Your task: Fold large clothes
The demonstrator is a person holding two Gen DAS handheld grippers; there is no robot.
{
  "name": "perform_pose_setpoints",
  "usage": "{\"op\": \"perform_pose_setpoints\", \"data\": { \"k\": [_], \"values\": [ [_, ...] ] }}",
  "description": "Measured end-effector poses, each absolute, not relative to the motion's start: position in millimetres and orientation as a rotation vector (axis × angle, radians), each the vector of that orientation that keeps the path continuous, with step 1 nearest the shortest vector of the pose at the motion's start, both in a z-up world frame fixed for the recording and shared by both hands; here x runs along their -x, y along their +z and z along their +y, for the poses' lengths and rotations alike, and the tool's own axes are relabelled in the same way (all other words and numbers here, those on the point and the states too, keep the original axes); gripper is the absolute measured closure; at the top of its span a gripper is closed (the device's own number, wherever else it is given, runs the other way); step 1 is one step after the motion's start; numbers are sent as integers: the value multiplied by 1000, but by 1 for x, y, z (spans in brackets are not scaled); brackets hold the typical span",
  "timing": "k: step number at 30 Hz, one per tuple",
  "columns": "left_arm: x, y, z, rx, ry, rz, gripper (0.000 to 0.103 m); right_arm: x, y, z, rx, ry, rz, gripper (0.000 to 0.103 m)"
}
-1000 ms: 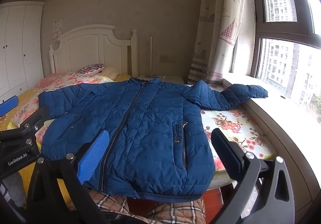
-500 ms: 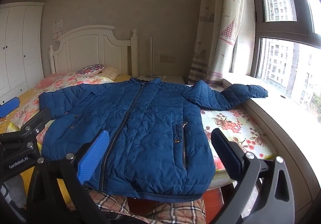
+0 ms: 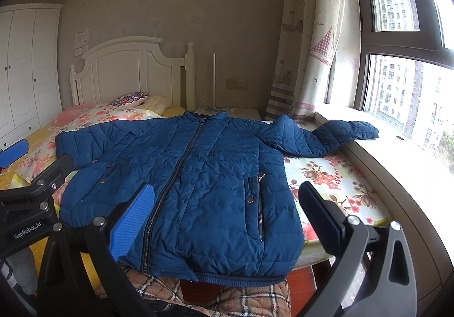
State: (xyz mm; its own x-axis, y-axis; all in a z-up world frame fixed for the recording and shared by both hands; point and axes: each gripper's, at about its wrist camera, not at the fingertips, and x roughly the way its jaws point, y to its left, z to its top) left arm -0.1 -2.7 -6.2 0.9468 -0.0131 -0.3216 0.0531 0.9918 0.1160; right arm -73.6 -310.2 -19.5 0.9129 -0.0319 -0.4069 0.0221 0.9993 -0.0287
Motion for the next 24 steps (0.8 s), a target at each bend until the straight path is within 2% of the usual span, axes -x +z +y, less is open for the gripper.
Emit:
{"op": "perform_pose_setpoints", "data": {
  "k": [24],
  "values": [
    [1,-8,-4,-123,-35,329,4,74,-22,-310,22,-27,419,2]
  ]
}}
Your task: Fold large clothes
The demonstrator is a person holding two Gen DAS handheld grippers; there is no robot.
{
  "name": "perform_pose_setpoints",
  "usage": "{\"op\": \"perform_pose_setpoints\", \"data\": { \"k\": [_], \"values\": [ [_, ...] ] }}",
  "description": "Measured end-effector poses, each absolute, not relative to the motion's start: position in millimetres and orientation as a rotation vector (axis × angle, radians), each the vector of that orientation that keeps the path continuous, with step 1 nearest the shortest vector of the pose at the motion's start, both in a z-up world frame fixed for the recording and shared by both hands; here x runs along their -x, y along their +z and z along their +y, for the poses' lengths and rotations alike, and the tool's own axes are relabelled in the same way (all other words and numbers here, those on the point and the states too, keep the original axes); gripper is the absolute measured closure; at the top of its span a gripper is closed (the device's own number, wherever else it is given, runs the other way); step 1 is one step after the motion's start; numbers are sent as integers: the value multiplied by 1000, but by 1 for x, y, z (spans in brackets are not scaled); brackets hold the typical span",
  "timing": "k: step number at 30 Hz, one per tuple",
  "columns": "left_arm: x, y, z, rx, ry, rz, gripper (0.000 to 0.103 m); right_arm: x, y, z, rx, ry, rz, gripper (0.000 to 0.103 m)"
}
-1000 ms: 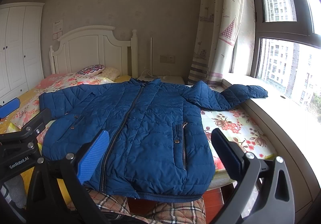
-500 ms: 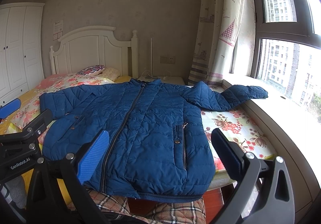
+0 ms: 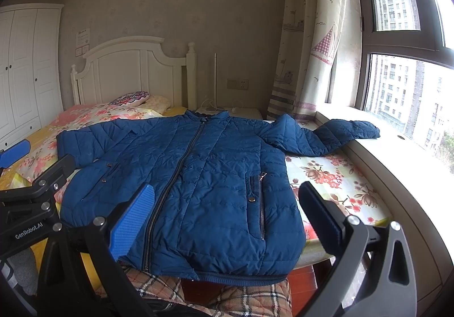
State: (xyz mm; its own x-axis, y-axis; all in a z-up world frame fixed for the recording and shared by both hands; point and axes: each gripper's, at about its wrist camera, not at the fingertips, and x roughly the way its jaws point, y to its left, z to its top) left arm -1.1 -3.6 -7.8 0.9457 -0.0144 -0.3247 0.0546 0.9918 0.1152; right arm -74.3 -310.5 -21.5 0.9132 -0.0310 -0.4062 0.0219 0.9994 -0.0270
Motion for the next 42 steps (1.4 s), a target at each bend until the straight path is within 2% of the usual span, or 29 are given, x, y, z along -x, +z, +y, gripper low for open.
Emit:
{"op": "perform_pose_setpoints", "data": {
  "k": [33,38,42],
  "values": [
    [1,-19,-7,-114,-45,353,4,74,-24,-306,20,-24,430,2],
    [-13,-24,-7,-108,-42,388,4,66,-32,-309,3,-21,445,2],
    [-66,-39,-11,-82,-30,474,4,36,-47,-326,-41,6,479,2]
  ]
}}
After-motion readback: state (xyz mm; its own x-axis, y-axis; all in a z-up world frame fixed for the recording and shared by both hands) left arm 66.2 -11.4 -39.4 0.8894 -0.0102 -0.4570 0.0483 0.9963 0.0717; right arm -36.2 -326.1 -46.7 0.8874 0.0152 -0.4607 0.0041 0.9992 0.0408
